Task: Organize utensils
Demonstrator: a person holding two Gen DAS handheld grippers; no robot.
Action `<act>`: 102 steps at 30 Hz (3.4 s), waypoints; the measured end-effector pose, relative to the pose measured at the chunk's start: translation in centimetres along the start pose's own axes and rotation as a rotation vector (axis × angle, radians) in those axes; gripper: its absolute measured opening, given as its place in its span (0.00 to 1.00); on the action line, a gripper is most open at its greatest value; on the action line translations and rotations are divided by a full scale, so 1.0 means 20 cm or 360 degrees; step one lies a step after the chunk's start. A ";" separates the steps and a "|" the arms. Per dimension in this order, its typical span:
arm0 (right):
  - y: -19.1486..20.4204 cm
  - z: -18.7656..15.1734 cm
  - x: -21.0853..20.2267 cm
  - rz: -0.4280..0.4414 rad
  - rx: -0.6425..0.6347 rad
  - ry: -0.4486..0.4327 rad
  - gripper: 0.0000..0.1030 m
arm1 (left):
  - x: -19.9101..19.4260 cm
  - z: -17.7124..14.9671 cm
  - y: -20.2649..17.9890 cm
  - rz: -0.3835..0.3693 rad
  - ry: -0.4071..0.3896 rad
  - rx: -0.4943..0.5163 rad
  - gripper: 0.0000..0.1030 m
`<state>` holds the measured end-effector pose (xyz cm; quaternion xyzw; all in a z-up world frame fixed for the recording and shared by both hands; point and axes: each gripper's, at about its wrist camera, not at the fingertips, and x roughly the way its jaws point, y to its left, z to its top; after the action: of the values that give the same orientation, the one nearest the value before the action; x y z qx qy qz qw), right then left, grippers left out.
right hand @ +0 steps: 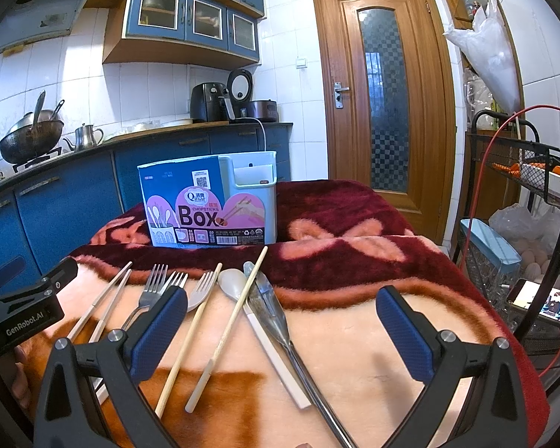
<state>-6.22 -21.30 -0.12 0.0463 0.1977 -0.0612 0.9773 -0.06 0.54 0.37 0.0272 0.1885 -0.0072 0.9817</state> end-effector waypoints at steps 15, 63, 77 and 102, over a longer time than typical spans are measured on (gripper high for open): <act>-0.01 0.00 0.04 0.0022 0.0011 0.0096 1.00 | 0.15 0.00 0.03 -0.0043 0.0272 -0.0092 1.00; -0.06 0.24 0.43 0.0263 -0.0360 0.1153 0.35 | 0.54 0.11 -0.11 -0.0421 0.1199 0.0280 0.64; -0.01 0.19 0.52 0.0333 -0.0406 0.1210 0.17 | 0.57 0.11 -0.12 -0.0474 0.1238 0.0313 0.56; 0.02 0.17 0.49 0.0335 -0.0467 0.1117 0.07 | 0.57 0.13 -0.19 -0.0486 0.1346 0.0343 0.27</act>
<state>4.21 -22.21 -0.77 -0.0559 0.5206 0.0878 0.8474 11.36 -3.43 -1.54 0.1015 0.5725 -0.1596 0.7978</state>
